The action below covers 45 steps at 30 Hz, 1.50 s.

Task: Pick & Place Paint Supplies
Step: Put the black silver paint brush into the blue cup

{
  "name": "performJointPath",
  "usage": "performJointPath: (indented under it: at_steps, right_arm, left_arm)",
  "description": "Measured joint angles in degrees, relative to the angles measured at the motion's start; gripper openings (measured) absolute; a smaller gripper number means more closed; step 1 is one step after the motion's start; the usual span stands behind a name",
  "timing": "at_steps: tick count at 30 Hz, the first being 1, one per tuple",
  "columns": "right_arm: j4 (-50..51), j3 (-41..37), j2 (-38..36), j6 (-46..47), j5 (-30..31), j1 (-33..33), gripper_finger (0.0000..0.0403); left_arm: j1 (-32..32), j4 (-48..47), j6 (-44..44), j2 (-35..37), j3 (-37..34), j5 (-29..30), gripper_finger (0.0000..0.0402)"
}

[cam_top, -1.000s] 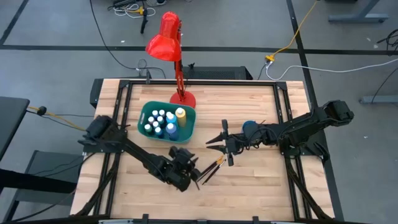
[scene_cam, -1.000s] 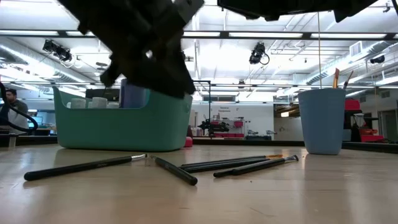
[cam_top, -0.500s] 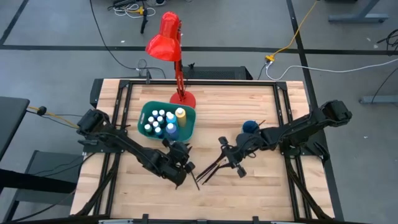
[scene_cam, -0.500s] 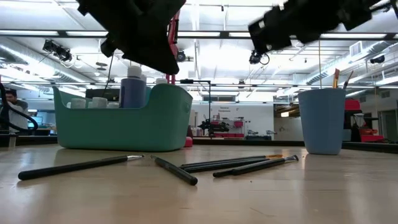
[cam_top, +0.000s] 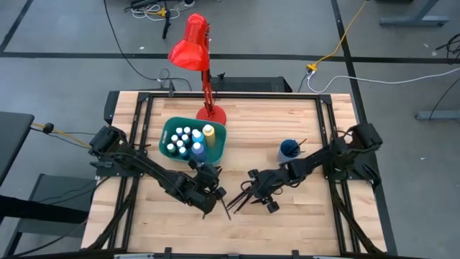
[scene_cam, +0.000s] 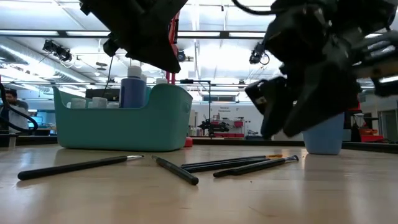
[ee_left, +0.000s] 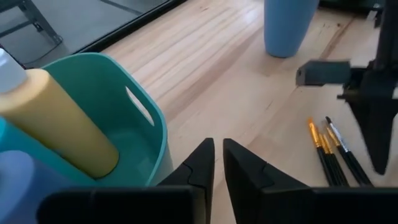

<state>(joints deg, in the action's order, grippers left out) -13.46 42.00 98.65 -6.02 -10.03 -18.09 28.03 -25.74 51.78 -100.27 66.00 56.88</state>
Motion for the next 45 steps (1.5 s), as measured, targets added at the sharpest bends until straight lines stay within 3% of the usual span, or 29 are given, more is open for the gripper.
performJointPath:
  at_steps: [14, 22, 26, 32, 38, 45]
  right_arm:
    - [-3.4, -3.2, 4.0, -5.2, 3.5, -0.2, 0.0120]
    - [-13.5, -8.3, 4.1, -11.0, 4.6, -0.2, 0.0111]
    - [-17.0, -11.0, 4.1, -14.4, 4.6, -0.2, 0.0077]
    - [-30.5, -12.8, 9.8, -9.2, -1.2, -0.1, 0.0032]
    - [-44.1, -12.2, 18.8, -4.0, -3.2, -0.7, 0.0068]
    - [-47.9, -12.1, 20.6, -5.4, 3.0, -3.0, 0.0126]
  left_arm:
    - [0.5, 4.4, 0.5, 0.0, 0.0, -2.5, 0.0034]
    - [0.5, 5.7, -1.3, 0.0, 0.0, -1.9, 0.0034]
    - [0.5, 5.8, -1.5, 0.0, 0.0, -2.1, 0.0034]
    - [0.5, 5.8, -1.6, 0.0, 0.0, -2.3, 0.0034]
    - [0.5, 5.8, -1.7, -0.1, 0.0, -2.2, 0.0034]
    - [0.5, 5.9, -3.2, -0.1, 0.0, -2.1, 0.0034]
